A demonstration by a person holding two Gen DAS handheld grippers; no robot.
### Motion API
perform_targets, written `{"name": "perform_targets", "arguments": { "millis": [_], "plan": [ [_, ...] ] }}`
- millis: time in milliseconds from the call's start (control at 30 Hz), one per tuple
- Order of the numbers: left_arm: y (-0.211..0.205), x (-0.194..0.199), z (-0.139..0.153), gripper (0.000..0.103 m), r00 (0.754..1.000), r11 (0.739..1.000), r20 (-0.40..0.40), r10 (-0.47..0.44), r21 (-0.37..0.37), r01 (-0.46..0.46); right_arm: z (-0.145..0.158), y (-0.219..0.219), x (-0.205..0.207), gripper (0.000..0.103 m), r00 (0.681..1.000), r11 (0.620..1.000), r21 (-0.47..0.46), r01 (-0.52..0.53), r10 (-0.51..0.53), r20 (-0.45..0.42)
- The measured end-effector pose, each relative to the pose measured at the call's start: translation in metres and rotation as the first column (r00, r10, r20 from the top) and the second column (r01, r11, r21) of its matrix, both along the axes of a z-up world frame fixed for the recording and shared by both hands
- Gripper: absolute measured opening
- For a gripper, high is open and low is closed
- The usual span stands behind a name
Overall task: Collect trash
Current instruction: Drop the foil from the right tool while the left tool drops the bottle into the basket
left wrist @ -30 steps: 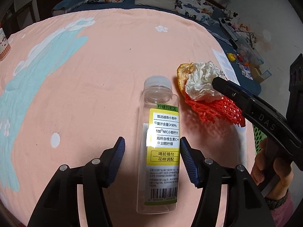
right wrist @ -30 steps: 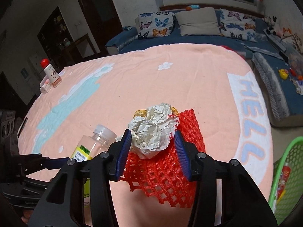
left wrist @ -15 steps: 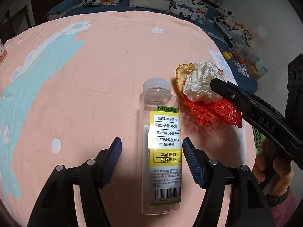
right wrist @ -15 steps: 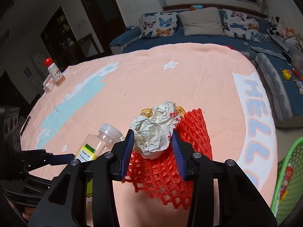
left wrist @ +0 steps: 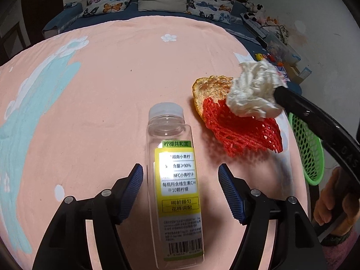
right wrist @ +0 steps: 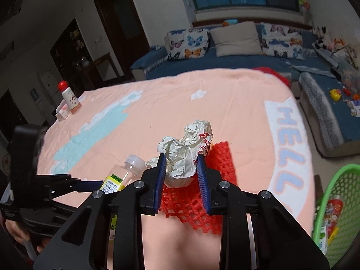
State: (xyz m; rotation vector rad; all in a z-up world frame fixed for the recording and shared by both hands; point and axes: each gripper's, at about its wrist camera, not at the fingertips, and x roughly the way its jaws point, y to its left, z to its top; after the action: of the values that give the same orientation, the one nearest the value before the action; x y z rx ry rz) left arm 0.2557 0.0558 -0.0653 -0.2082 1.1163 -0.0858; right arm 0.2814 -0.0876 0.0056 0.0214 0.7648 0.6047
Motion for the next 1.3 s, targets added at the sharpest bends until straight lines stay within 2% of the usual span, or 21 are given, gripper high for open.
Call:
{"name": "perform_targets", "arguments": {
  "millis": [133,300,433,467,667,867,1000,1133,1200,1267,1300],
  "plan": [
    [0.0,0.008,-0.005,0.061,1.0,1.0,-0.012,0.003,0.003,-0.003,0.012,-0.024,-0.01,0.028,0.999,0.998,0.037,0.041,-0.042,0.02],
    [-0.001,0.013,-0.013,0.058,1.0,1.0,-0.03,0.006,0.023,-0.005,0.021,-0.067,-0.024,0.028,0.991,0.992,0.034,0.125,-0.127,0.051],
    [-0.005,0.012,-0.017,0.045,1.0,0.996,-0.027,0.004,0.084,-0.001,0.024,-0.115,-0.037,0.028,0.972,0.974,0.011,0.225,-0.226,0.068],
    [-0.005,0.01,-0.017,0.044,1.0,0.996,-0.023,-0.001,0.089,0.003,0.024,-0.125,-0.04,0.028,0.967,0.969,0.003,0.247,-0.247,0.069],
    [0.0,-0.001,-0.006,0.043,1.0,0.997,-0.007,-0.022,0.07,0.023,0.003,-0.208,-0.05,0.028,0.904,0.9,-0.084,0.427,-0.424,0.051],
    [-0.005,-0.021,0.028,0.043,0.997,0.997,0.052,-0.063,0.035,0.062,-0.029,-0.264,-0.049,0.028,0.837,0.828,-0.148,0.541,-0.547,-0.005],
    [-0.024,-0.025,0.053,0.043,0.988,0.992,0.097,-0.123,0.01,0.122,-0.05,-0.288,-0.048,0.032,0.8,0.794,-0.17,0.584,-0.598,-0.043],
    [-0.07,-0.018,0.069,0.043,0.967,0.975,0.131,-0.217,-0.014,0.221,-0.06,-0.306,-0.053,0.04,0.775,0.773,-0.161,0.614,-0.629,-0.064],
    [-0.094,-0.011,0.073,0.043,0.954,0.962,0.144,-0.263,-0.03,0.27,-0.061,-0.313,-0.058,0.043,0.767,0.766,-0.149,0.625,-0.638,-0.067],
    [-0.127,-0.003,0.076,0.043,0.936,0.946,0.155,-0.316,-0.028,0.324,-0.059,-0.318,-0.063,0.051,0.763,0.762,-0.141,0.632,-0.644,-0.058],
    [-0.142,0.003,0.077,0.043,0.926,0.935,0.16,-0.343,-0.036,0.353,-0.057,-0.319,-0.066,0.052,0.761,0.759,-0.139,0.636,-0.646,-0.052]
  ]
}}
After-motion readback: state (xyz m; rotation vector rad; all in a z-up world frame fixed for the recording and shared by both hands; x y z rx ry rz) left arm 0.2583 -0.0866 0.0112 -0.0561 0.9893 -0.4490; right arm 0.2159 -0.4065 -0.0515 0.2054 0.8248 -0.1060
